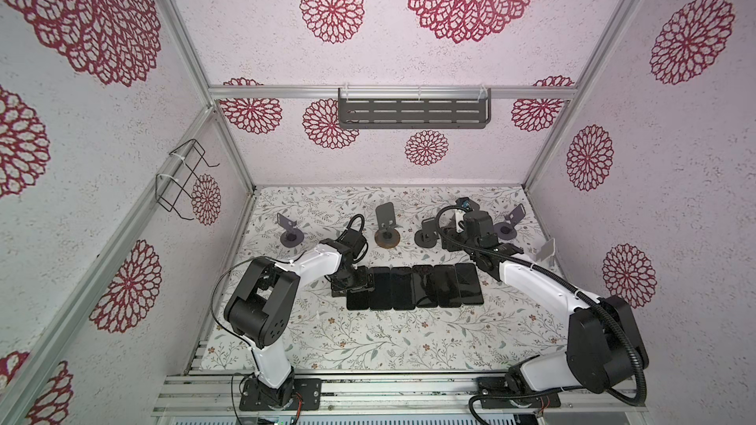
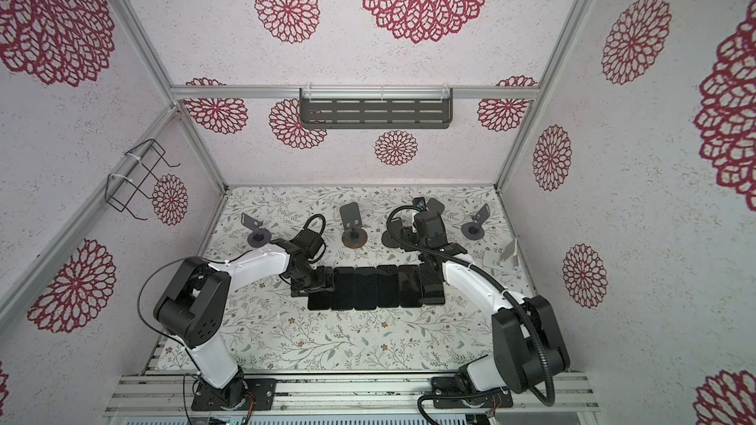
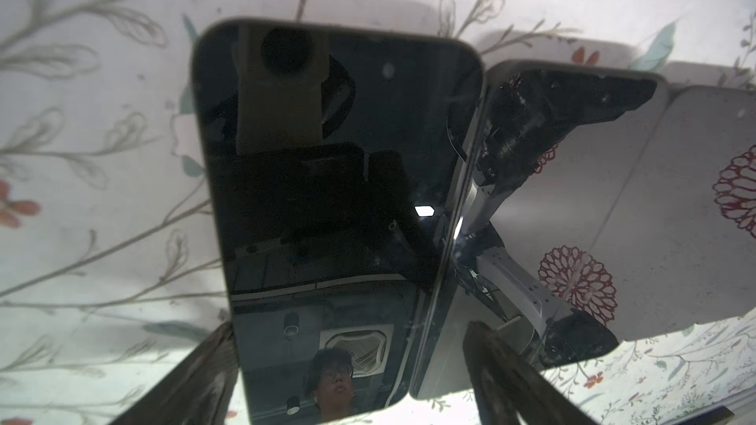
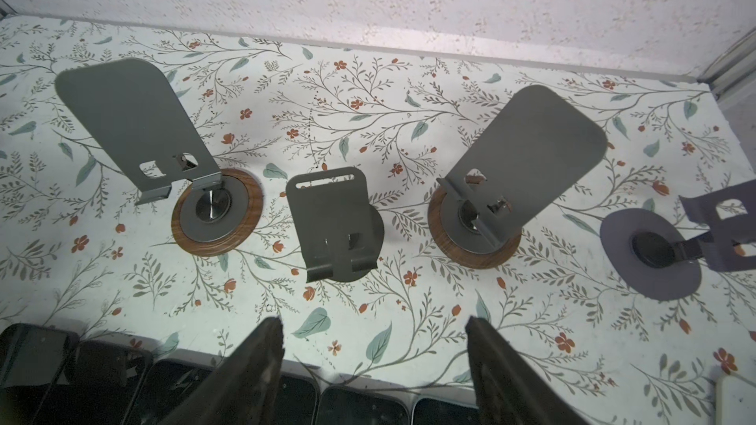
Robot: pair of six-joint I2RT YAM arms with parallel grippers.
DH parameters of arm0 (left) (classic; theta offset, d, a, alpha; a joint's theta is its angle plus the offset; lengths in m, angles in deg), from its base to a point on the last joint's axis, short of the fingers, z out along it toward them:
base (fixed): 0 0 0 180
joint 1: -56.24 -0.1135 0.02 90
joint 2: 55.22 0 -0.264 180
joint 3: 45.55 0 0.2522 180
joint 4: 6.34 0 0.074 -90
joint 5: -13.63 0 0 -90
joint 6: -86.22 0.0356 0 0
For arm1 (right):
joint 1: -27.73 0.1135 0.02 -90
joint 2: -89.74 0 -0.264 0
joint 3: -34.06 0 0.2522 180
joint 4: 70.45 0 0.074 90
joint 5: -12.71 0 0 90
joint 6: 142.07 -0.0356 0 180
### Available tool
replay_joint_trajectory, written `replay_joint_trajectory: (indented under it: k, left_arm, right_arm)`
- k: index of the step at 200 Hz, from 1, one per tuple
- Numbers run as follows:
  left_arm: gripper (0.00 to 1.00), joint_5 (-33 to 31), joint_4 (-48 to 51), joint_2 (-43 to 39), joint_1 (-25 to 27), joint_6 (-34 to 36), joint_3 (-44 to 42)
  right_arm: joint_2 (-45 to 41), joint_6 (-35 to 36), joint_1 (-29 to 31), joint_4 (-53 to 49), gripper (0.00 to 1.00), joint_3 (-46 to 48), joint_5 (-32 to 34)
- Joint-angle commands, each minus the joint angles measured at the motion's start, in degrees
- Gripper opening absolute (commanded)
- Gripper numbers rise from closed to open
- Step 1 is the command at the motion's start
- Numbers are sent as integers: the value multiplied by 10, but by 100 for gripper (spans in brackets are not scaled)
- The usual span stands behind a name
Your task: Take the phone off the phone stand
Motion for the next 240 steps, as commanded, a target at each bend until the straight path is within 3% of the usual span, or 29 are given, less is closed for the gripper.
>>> replay_joint_trajectory:
  k: [1,37,65,77,87,98,122,137,164,186,212,240]
  left_arm:
    - [90,-26,6,-33,5,0,-3]
    - [95,-52,32,-70,5,13,11]
    - [98,-130,62,-123,6,42,52]
    - [97,-180,62,-154,5,53,67]
    - [97,-234,60,-176,4,61,79]
    - [97,-296,47,-201,3,71,83]
    - [97,-396,-21,-248,-12,93,61]
    - [98,-446,-119,-272,-29,108,7]
    - [97,-492,-250,-293,-72,100,-81]
    - [97,-506,-286,-285,-113,102,-106]
    - [97,-593,-379,-254,-124,172,-144]
    - [97,-645,-451,-204,-140,221,-164]
  right_arm:
    - [-23,-18,-4,2,74,-7,16]
    - [-44,-10,-10,-18,74,-9,28]
    - [-75,15,-14,-45,75,-8,52]
    - [-91,23,-14,-49,82,-2,76]
    - [-107,22,-16,-43,98,9,114]
    - [-125,16,-22,-33,99,24,145]
    - [-164,-2,-37,-13,99,64,202]
    - [-186,2,-46,14,99,103,212]
    - [-205,-12,-55,65,99,179,244]
    - [-208,-17,-59,126,99,243,265]
    - [-191,-14,-64,216,99,306,289]
    - [-175,1,-74,228,99,300,294]
